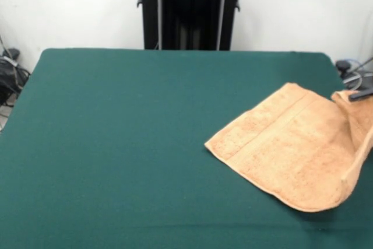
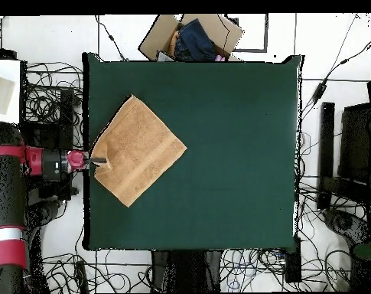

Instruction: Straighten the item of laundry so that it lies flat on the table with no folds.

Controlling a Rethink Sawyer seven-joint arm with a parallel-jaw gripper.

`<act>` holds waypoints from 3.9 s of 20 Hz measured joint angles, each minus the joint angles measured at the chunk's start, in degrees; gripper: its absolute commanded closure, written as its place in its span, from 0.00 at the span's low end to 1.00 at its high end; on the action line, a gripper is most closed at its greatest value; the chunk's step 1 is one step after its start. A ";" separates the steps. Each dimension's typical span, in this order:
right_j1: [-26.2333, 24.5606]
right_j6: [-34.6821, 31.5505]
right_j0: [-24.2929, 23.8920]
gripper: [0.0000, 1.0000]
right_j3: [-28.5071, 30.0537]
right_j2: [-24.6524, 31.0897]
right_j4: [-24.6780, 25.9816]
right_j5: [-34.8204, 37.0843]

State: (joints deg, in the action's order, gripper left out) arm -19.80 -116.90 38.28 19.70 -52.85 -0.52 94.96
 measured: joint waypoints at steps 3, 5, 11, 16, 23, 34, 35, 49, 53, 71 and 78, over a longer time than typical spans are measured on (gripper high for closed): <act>-0.99 0.00 -0.24 1.00 -2.15 -0.54 0.00 1.75; -1.59 -0.07 -0.38 1.00 -3.49 -0.77 0.00 2.76; -2.92 -1.46 -0.59 1.00 -6.23 -1.04 0.00 3.88; -3.33 -3.20 -0.93 0.00 -7.08 -1.05 -0.20 3.91; -3.29 -5.64 -1.90 0.00 -7.07 -1.04 -1.61 3.90; -3.29 -5.98 -4.10 0.00 -9.02 -1.04 -5.99 8.45; -3.29 -5.98 -3.95 0.00 -9.09 -1.04 -6.15 9.03; -0.36 -5.98 -0.51 0.00 -8.15 -0.88 -6.95 10.80; 1.83 -5.98 0.39 0.00 -7.00 -0.22 -6.95 10.67; 24.06 -4.47 -14.80 0.00 24.20 27.31 -15.43 -33.38; 28.45 2.37 -25.05 0.00 33.36 38.07 -16.29 -42.10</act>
State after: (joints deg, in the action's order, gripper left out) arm 8.66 -114.53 13.23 53.06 -14.77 -16.81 52.86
